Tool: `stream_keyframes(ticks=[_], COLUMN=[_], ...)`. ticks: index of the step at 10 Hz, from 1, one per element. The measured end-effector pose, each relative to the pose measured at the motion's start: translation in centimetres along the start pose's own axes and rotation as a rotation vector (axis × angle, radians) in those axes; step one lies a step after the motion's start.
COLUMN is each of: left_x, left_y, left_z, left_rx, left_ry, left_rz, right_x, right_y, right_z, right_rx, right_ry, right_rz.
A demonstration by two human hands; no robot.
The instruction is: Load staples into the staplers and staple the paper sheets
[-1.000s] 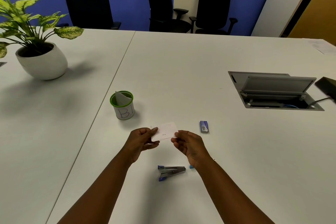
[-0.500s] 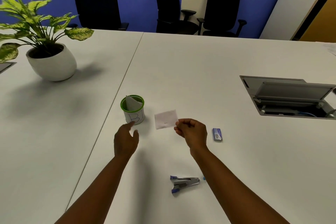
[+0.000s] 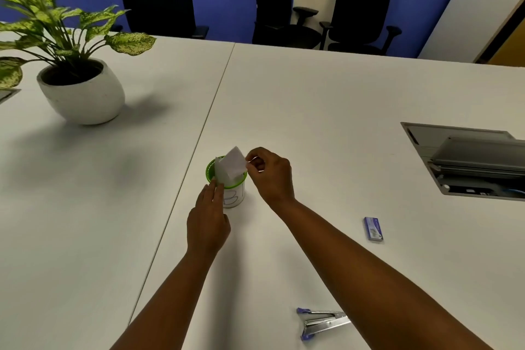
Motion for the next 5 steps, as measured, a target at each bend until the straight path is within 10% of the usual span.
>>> stream_keyframes(ticks=[5], left_x=[-0.4], left_y=[0.2], left_z=[-0.5], left_rx=[0.137], left_ry=[0.010], left_rz=[0.043], right_x=[3.2], right_y=[0.7], right_z=[1.7], right_rx=[0.095], right_ry=[-0.218], right_rz=[-0.138])
Point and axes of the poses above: each hand's wrist, its own y-axis towards the middle knuckle, its own x-axis out of the palm, z = x × y, the point moved 1 cm from there along y, towards the middle knuckle, and after that the axes turned 3 degrees about -z, right-handed, at the moved point
